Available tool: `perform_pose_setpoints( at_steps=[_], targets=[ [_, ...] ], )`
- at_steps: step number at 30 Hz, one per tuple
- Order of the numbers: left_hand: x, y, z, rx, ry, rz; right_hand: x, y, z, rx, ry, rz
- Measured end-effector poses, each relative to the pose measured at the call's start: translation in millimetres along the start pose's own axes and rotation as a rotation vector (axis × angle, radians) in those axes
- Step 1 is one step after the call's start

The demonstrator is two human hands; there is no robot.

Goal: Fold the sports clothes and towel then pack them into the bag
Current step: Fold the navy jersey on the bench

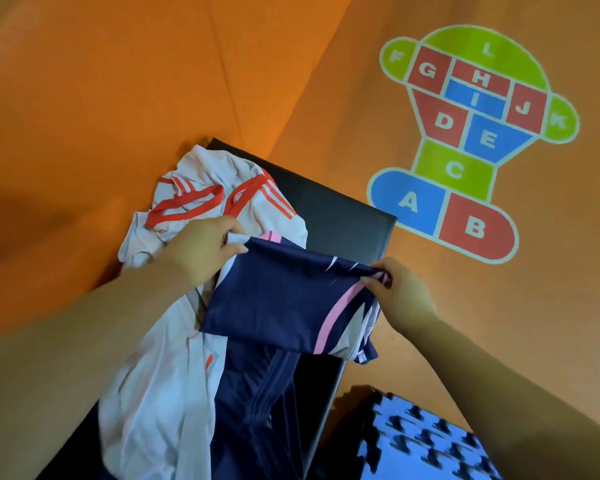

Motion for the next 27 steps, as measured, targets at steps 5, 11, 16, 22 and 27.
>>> perform_pose_setpoints(
  at_steps=[5,11,16,22,27],
  targets=[
    [-13.1,30.8,30.3,0.034,-0.097,-0.021,12.2,17.0,30.2,0.039,0.098,-0.001],
    [-37.6,52.8,-11.1,0.184,-0.125,-0.042,26.3,37.7,9.1,0.050,0.166,0.152],
    [-40.3,66.8,-53.4,-0.004,-0.354,-0.098,36.4,58.0,-23.3,-0.107,0.158,0.207],
    [-39.3,74.2,-43.2,-0.066,-0.463,-0.233,41.9,65.4,-8.7,-0.142,0.357,0.252],
    [-28.0,72.5,-31.6,-0.066,-0.455,-0.278,47.3,67.8,1.6,-0.211,0.374,0.311]
  ],
)
Point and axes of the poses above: each hand's wrist, its own z-axis towards the middle knuckle, its own y-axis out of the palm, x = y × z, the point moved 1 cm from there along z, towards the middle knuckle, and after that the axes turned 3 degrees about y, right-handed, at the moved point
